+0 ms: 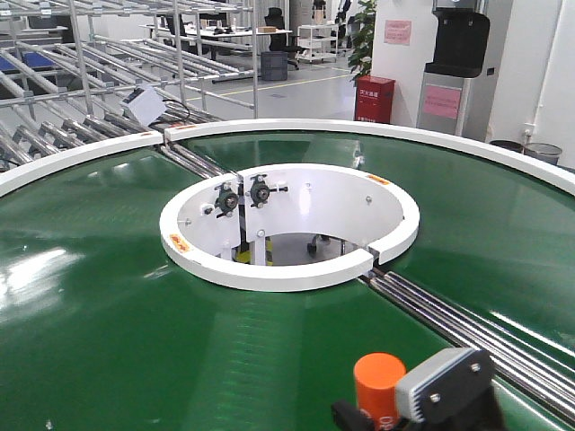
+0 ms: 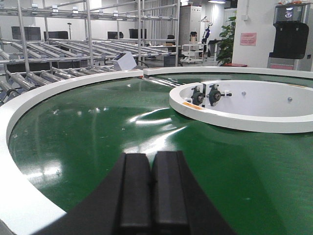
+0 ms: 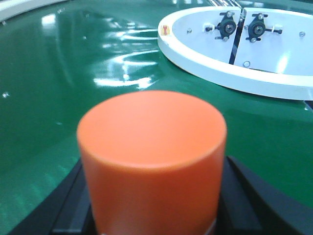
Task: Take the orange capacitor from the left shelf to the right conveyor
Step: 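Lower the cylinder onto the green belt and open the right gripper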
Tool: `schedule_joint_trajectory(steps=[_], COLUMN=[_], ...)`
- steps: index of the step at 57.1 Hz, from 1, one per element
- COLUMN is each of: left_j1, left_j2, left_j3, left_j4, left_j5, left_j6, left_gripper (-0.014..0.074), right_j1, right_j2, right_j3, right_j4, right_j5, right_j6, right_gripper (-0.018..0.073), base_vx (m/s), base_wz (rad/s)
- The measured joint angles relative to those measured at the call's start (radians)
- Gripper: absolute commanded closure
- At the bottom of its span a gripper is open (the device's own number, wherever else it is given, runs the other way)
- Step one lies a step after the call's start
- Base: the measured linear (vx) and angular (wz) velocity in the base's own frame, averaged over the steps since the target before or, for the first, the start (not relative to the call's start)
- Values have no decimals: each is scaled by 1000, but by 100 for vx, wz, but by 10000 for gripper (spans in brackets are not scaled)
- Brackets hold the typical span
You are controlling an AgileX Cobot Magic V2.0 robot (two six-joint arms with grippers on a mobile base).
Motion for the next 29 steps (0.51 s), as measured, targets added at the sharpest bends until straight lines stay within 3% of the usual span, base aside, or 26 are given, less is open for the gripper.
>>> schedule_joint_trajectory(steps=[17, 29], left_j1=[0, 0], left_j2=[0, 0], left_j3=[0, 0], left_j4=[0, 0], left_j5=[0, 0], left_j6=[0, 0], left_gripper=[602, 602], right_j1=[0, 0], right_j2=[293, 459], right_j3=[-100, -195], right_j4=[30, 35], right_j5=[-234, -303], right_j6=[-41, -74], right_gripper=[191, 169], base_vx=[0, 0], base_wz=[0, 0])
